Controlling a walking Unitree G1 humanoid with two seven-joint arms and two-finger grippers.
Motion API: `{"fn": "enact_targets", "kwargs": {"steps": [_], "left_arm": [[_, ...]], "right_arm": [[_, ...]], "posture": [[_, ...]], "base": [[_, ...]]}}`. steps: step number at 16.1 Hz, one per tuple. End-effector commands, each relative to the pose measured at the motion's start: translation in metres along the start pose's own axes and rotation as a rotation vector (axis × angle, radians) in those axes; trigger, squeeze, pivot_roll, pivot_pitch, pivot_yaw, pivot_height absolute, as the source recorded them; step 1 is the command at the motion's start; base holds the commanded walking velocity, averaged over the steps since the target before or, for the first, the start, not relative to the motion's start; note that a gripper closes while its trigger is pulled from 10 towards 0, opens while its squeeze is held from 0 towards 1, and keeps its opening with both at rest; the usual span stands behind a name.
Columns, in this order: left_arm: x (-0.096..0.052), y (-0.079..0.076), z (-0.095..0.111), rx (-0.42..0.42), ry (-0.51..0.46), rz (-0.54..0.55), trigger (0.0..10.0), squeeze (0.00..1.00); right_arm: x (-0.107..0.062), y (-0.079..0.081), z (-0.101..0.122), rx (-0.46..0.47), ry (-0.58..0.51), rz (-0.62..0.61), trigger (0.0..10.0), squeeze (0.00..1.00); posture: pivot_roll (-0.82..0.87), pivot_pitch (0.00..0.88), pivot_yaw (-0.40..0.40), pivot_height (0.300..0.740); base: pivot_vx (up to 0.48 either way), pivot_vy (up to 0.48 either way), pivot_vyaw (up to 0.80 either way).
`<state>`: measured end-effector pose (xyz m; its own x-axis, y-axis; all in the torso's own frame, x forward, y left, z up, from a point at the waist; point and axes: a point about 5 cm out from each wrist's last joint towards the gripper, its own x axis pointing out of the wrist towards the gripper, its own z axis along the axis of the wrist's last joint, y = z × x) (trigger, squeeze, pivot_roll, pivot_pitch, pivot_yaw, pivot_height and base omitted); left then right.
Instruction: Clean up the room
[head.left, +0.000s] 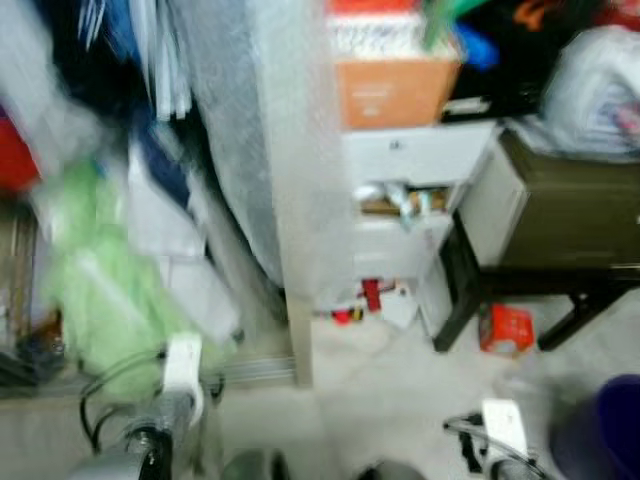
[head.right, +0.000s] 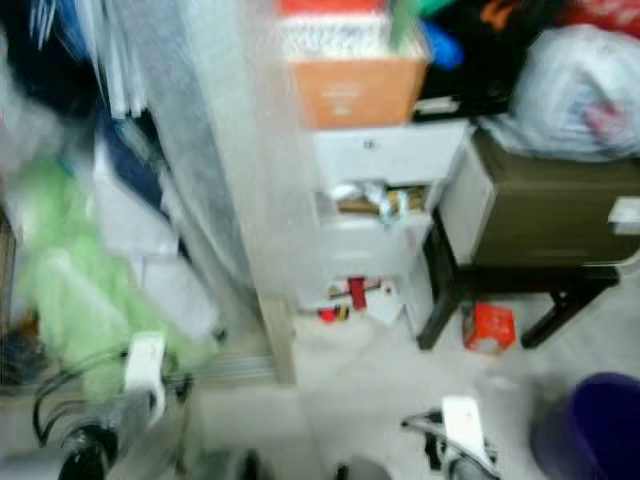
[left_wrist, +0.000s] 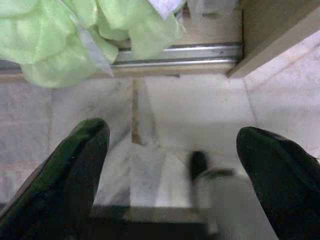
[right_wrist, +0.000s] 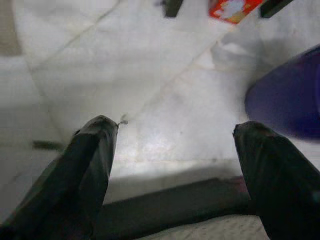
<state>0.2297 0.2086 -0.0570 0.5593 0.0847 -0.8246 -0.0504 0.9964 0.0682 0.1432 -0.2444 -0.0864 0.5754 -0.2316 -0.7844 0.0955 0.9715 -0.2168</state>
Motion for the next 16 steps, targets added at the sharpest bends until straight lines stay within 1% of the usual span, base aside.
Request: {"fn": "enact_targets", "kwargs": {"steps": [1, 2, 5, 6, 8, 9, 13, 16], "left_arm": [[-0.001, 0.010, 0.002, 0.021, -0.005, 0.024, 10.0, 0.00], [-0.001, 0.011, 0.006, 0.025, -0.017, 0.026, 10.0, 0.00], [-0.001, 0.011, 0.015, 0.065, -0.037, 0.025, 10.0, 0.00], [-0.001, 0.007, 0.017, 0.049, -0.042, 0.015, 10.0, 0.00], [0.000, 0.000, 0.021, 0.048, -0.055, 0.007, 10.0, 0.00], [0.000, -0.001, 0.023, 0.044, -0.063, 0.009, 10.0, 0.00], [0.000, -0.002, 0.024, 0.040, -0.062, -0.002, 10.0, 0.00], [0.000, 0.002, 0.021, 0.035, -0.059, -0.001, 10.0, 0.00]], "right_arm": [[0.001, 0.006, 0.004, 0.004, -0.015, 0.020, 10.0, 0.00], [0.001, 0.007, 0.005, 0.008, -0.028, 0.022, 10.0, 0.00], [0.001, 0.008, 0.006, 0.005, -0.038, 0.022, 10.0, 0.00], [0.001, 0.008, 0.005, 0.005, -0.039, 0.022, 10.0, 0.00], [0.000, 0.009, 0.005, 0.004, -0.042, 0.021, 10.0, 0.00], [0.000, 0.009, 0.005, 0.001, -0.042, 0.021, 10.0, 0.00], [0.000, 0.008, 0.005, -0.004, -0.045, 0.018, 10.0, 0.00], [0.001, 0.008, 0.007, -0.025, -0.048, 0.020, 10.0, 0.00]], "posture": [[-0.10, 0.061, 0.030, 0.740], [-0.10, 0.059, 0.032, 0.740], [-0.10, 0.060, 0.036, 0.740], [-0.10, 0.061, 0.037, 0.740], [-0.10, 0.062, 0.039, 0.740], [-0.10, 0.063, 0.041, 0.740], [-0.11, 0.063, 0.041, 0.740], [-0.11, 0.061, 0.037, 0.740]], "base": [[0.000, 0.480, 0.00], [0.000, 0.431, 0.00], [0.000, 0.000, 0.00], [0.000, 0.000, 0.00], [0.000, 0.000, 0.00], [0.247, 0.000, -0.40], [0.267, 0.000, 0.00], [0.301, 0.000, 0.00]]}}
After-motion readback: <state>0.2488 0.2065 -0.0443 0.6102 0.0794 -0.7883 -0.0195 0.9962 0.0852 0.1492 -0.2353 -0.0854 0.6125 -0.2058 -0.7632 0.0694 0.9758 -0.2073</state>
